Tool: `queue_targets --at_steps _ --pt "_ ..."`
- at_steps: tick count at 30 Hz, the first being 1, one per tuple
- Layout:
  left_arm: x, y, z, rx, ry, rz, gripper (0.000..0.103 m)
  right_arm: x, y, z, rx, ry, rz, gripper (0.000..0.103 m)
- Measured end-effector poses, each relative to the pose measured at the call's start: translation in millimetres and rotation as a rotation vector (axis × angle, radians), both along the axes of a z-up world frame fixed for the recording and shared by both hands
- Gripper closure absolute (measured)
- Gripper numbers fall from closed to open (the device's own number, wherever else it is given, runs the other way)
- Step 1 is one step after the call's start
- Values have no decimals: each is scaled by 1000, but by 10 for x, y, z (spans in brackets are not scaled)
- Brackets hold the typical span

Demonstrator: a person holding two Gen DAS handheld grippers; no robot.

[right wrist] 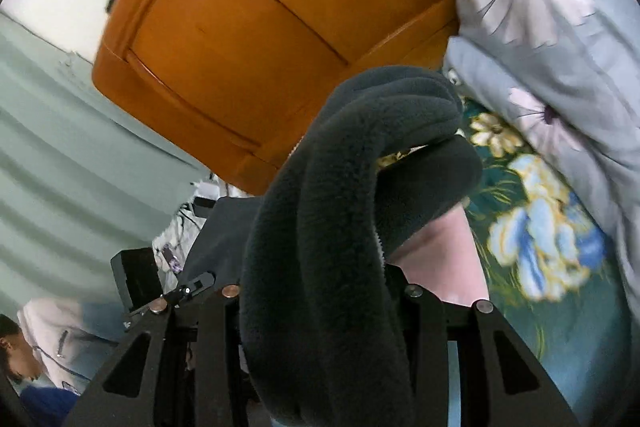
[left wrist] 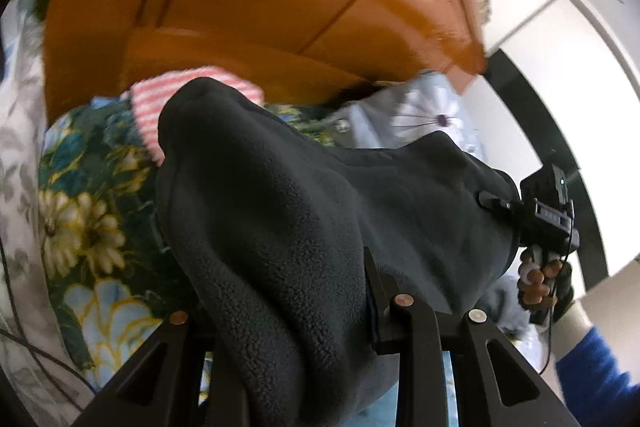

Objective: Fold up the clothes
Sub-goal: 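Carry the folded jacket with both tools onto the pink folded cloth by the headboard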

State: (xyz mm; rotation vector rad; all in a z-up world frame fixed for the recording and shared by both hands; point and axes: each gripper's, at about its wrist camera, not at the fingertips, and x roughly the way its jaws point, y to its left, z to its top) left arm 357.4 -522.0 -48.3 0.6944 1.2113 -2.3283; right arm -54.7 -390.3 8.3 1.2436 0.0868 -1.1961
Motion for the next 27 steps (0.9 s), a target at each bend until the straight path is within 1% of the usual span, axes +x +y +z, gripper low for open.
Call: queue_targets --at_steps 3,4,6,7,9,10,11,13,14,16,18,19,21,22,23,25,27 --pt "-15 89 -287 26 1 22 73 -131 -223 -467 71 -12 24 61" --pt "-20 119 -383 35 1 29 72 -149 -239 -591 91 -19 24 61" --pt "17 163 -466 42 14 27 70 -221 -209 -852 116 -46 19 61" --pt "35 185 -508 45 20 27 69 -226 -153 -930 113 -59 18 61" --pt "15 216 -595 53 26 27 68 -333 -185 -1048 101 -82 16 59" --pt "67 229 -611 62 25 32 66 -367 -202 -1107 102 -90 14 59" --pt "9 205 -666 79 27 40 64 -373 -212 -1168 112 -95 10 58" --pt "-107 159 -778 114 32 54 62 -385 -232 -1290 131 -105 3 56" --pt "-82 157 -777 124 40 59 62 -381 -222 -1329 135 -111 -2 55" --pt "-93 159 -736 116 36 53 61 -352 -155 -1337 122 -126 -11 54" --pt "-105 161 -695 108 31 47 59 -338 -121 -1305 116 -122 -16 50" --pt "-106 165 -683 112 32 47 58 -329 -113 -1287 121 -113 -18 49" --pt "-114 182 -645 114 26 52 58 -314 -87 -1242 132 -100 -28 42" --pt "-106 204 -617 107 14 52 57 -309 -72 -1222 137 -96 -34 41" --pt "-97 226 -590 100 2 51 53 -310 -51 -1203 142 -91 -42 36" --pt "-79 266 -540 89 -23 51 48 -346 30 -1146 149 -78 -72 36" --pt "-49 314 -483 73 -50 57 44 -401 156 -1070 150 -55 -125 30"
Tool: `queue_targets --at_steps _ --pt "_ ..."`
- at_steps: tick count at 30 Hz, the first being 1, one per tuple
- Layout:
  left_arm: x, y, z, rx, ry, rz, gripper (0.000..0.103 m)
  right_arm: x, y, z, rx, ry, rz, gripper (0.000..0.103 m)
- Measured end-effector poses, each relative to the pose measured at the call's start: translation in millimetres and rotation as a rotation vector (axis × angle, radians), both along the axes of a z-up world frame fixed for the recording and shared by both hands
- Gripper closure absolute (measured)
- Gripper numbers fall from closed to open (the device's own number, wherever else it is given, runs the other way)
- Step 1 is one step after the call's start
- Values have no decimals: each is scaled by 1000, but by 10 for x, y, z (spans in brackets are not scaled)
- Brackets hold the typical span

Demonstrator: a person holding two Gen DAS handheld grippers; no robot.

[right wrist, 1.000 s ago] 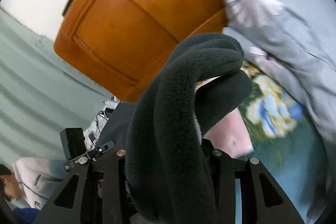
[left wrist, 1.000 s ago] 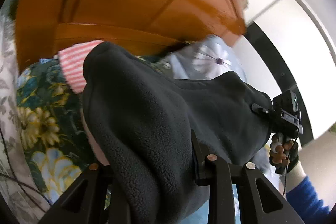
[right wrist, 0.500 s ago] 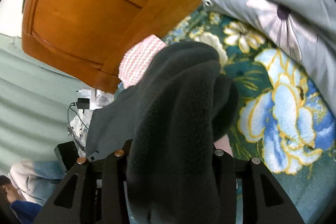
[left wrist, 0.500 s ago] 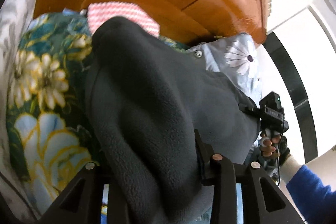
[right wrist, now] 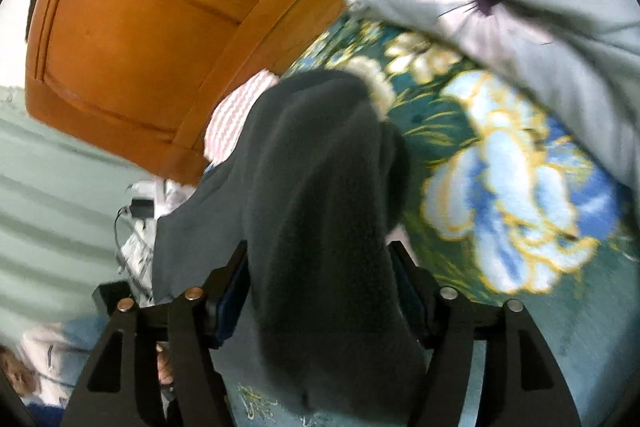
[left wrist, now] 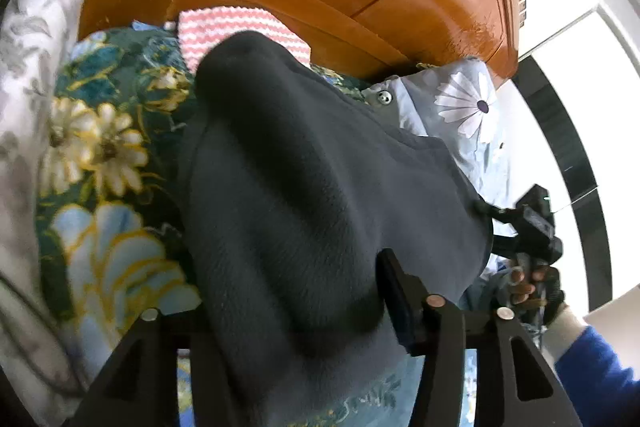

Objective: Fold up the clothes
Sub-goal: 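Carry the folded jacket with both tools onto the pink folded cloth by the headboard, then open both tools and withdraw them from the stacked jacket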

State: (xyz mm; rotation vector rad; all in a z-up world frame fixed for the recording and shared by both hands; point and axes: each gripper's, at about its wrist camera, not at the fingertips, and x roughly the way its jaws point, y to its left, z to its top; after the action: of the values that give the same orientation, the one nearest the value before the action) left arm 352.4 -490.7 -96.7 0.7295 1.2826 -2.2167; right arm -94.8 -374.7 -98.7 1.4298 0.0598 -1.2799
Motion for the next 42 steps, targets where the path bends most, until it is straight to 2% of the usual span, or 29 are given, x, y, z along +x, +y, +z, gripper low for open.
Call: queue_targets --at_steps 2,6,11,14,19,22,24,30,34,39,42 --pt "33 61 57 -10 -28 8 40 -16 127 98 12 53 -53 24" --pt "134 225 149 -40 -61 28 25 229 402 384 19 225 -92 23" --pt "295 535 223 -91 -96 56 14 896 773 679 -31 416 -77 8" --pt "359 720 264 -120 -124 69 0 1269 985 769 -49 506 -103 8" --pt "370 1035 306 -195 -182 68 0 1795 1274 862 -34 665 -168 8" --pt "337 1223 331 -239 -220 68 0 2055 1394 868 -25 717 -173 8" --pt "325 1336 344 -251 -217 67 0 2223 1477 868 -28 735 -169 8" --pt "285 1589 338 -259 -214 62 0 2660 1639 801 -27 814 -106 8" --pt "247 1684 285 -254 -226 57 0 2834 1735 681 -5 836 -88 8" --pt "163 1815 210 -350 -351 86 0 2964 1790 532 23 845 -64 8" --pt "156 1837 146 -379 -395 114 0 2984 1790 452 41 835 -61 8"
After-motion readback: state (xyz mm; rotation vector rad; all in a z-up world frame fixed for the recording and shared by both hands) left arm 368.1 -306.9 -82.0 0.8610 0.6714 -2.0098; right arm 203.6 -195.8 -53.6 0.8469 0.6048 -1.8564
